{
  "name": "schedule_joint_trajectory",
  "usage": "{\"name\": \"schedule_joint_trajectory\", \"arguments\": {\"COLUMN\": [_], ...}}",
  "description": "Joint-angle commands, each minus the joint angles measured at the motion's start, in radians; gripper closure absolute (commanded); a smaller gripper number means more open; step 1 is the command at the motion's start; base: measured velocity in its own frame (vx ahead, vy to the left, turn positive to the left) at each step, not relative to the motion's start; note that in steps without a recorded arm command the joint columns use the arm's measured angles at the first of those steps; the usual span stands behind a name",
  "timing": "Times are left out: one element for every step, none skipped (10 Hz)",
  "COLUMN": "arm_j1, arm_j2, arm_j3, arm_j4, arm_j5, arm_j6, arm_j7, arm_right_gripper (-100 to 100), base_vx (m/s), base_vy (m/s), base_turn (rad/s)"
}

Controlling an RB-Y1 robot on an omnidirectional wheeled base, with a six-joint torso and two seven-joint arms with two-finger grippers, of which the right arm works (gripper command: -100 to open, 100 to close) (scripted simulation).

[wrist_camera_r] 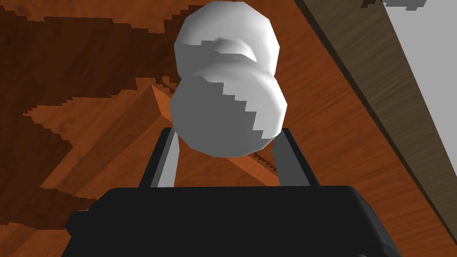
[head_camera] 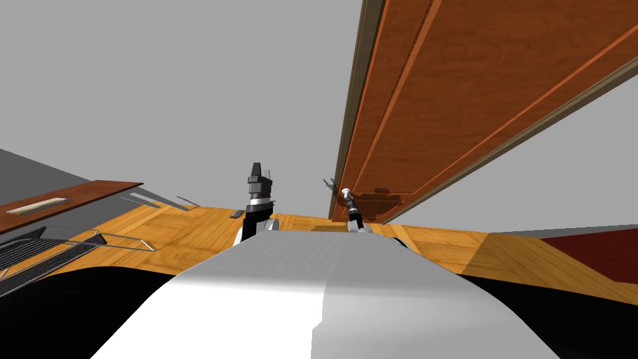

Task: Pull the door open

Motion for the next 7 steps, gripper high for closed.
{"name": "schedule_joint_trajectory", "arguments": {"arm_j1": [0.008,0.008,0.008,0.008,0.008,0.008,0.008], "arm_j2": [0.016,0.016,0.016,0.016,0.016,0.016,0.016], "arm_j3": [0.017,0.017,0.017,0.017,0.017,0.017,0.017], "arm_j4": [0.000,0.000,-0.025,-0.053,-0.046,-0.029,0.000], "arm_j5": [0.001,0.001,0.001,0.001,0.001,0.001,0.001], "arm_j6": [0.009,0.009,0.009,0.009,0.009,0.009,0.009], "arm_j7": [-0.050,-0.057,-0.057,-0.057,-0.057,-0.057,-0.057], "arm_right_gripper": [100,100,100,100,100,100,100], "base_vx": [-0.014,-0.010,-0.014,-0.010,0.000,0.006,0.008], "base_vy": [0.005,0.001,-0.002,-0.001,0.000,0.000,-0.002], "base_turn": [0.035,0.031,0.007,-0.003,0.000,0.000,0.044]}}
